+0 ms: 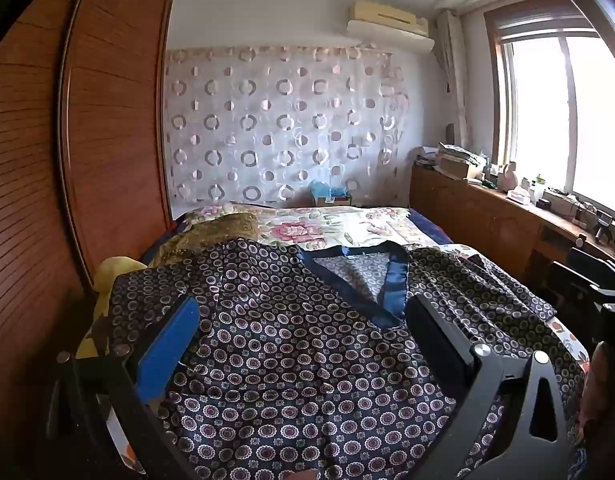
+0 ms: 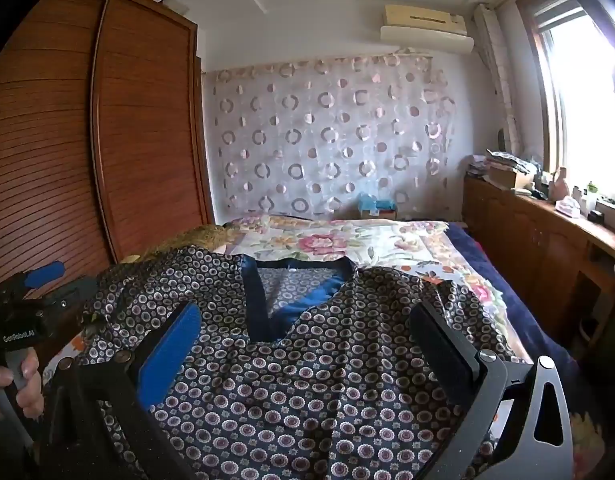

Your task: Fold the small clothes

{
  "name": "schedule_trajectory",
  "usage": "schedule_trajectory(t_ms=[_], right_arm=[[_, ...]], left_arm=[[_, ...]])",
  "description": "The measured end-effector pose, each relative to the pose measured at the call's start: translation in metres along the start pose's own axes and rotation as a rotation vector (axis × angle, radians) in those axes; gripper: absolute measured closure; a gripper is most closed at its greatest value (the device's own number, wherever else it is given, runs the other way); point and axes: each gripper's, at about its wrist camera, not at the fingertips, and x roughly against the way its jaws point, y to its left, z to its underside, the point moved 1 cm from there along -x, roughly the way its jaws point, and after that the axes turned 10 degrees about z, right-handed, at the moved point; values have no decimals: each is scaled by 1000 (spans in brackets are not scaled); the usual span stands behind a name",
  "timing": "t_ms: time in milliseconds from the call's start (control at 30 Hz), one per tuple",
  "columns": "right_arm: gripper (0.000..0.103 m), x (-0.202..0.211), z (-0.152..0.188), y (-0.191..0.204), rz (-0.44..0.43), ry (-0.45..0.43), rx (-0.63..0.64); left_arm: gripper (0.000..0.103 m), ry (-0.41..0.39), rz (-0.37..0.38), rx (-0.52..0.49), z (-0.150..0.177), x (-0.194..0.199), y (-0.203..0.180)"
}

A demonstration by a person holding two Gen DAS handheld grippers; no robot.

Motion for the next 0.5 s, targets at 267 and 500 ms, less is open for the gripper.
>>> schedule_trajectory(t_ms=[267, 500], right_arm=[[0, 0, -1, 1, 3, -3, 5], [0, 2, -5, 2, 5, -5, 4]], left_arm=[[0, 1, 1, -3, 0, 0, 0], [0, 1, 0, -6, 0, 0, -1]])
